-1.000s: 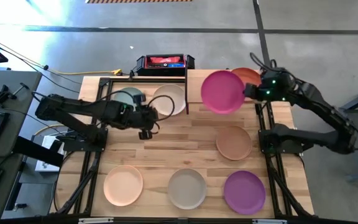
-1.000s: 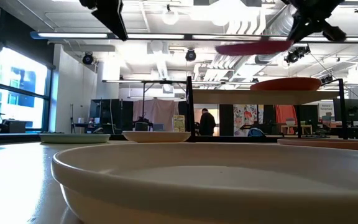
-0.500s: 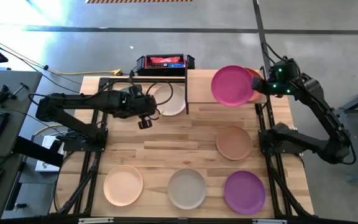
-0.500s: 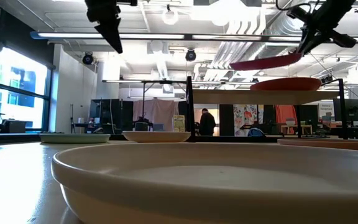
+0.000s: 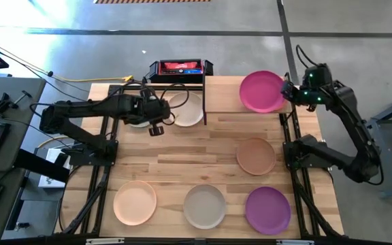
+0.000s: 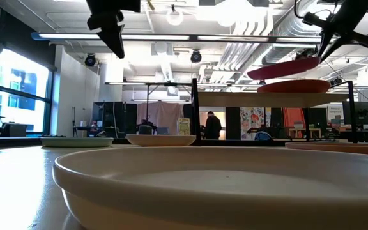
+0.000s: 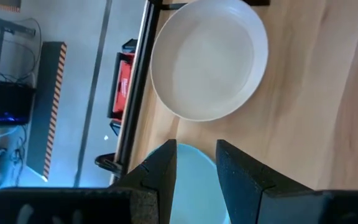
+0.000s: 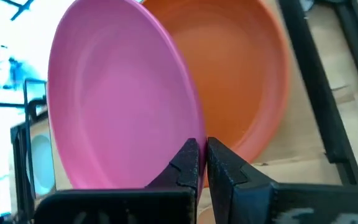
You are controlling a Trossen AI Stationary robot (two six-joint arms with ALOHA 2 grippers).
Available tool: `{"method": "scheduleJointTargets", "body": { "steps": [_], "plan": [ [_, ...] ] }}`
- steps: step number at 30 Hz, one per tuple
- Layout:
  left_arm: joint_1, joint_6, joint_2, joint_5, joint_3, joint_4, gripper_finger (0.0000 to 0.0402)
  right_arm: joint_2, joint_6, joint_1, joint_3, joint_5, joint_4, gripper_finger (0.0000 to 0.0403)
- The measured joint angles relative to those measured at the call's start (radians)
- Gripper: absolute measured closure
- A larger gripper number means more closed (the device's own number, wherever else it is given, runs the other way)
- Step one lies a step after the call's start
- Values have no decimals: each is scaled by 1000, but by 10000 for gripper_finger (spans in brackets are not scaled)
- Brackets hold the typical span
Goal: Place and stack plates onto a shelf
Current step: Stack the pink plate on top of the orange plate on the shelf
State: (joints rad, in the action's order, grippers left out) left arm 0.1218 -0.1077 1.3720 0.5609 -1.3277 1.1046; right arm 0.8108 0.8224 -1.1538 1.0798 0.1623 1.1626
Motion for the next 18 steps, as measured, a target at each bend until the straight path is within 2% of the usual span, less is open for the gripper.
{"method": "scheduleJointTargets", "body": {
  "steps": [18],
  "plan": [
    [89, -88, 0, 0, 0, -2, 300, -4, 104, -59, 0, -109, 31, 403]
  ]
}}
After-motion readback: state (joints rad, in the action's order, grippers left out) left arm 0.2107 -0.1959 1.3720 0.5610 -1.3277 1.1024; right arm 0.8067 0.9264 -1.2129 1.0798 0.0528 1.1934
